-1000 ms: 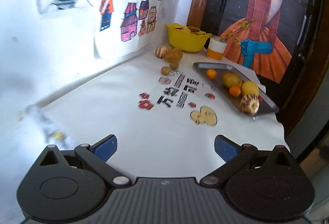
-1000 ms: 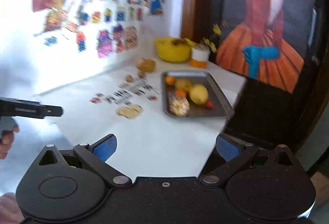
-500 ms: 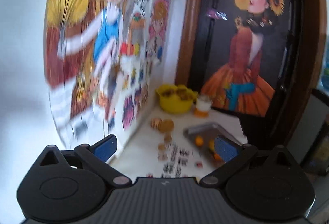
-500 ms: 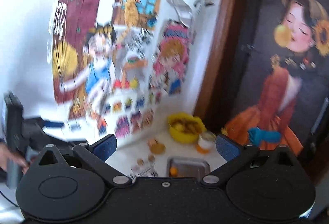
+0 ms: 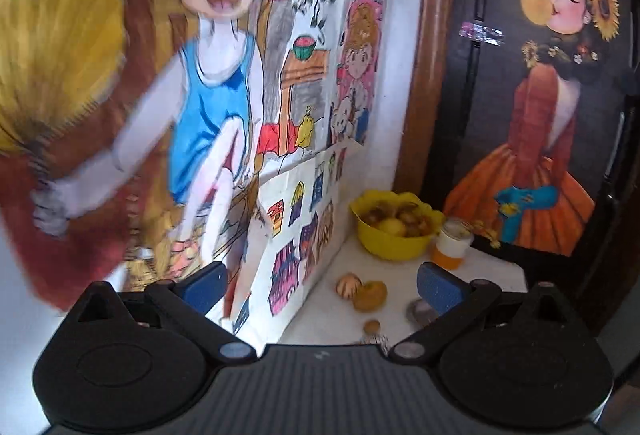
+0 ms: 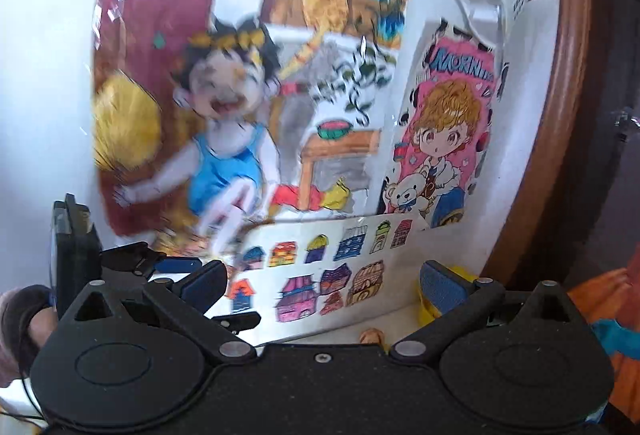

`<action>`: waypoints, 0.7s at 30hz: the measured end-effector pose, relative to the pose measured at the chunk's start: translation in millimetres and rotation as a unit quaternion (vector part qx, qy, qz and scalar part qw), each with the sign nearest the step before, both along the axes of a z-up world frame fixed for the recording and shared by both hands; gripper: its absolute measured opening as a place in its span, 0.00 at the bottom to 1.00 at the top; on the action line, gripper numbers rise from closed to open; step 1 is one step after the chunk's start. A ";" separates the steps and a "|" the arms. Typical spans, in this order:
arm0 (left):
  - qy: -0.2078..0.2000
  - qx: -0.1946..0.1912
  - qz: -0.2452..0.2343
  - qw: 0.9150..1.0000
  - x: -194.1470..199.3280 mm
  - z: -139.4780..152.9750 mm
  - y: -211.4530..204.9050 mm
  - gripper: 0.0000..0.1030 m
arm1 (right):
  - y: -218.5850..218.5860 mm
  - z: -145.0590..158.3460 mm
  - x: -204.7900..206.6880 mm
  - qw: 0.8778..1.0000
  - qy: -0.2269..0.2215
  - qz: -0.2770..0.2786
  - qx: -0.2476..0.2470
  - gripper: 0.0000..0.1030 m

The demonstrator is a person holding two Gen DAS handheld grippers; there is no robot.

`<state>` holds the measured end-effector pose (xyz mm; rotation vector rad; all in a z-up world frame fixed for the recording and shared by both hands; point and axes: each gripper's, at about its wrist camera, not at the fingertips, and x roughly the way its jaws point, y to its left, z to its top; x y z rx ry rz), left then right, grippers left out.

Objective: Organize fruits

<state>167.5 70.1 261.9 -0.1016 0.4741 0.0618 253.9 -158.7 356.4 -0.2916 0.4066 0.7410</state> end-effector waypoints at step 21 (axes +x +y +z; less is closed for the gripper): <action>0.074 0.033 -0.068 0.994 141.4 -214.9 -34.9 1.00 | 30.1 -255.0 189.8 0.982 0.180 0.005 -0.057 0.95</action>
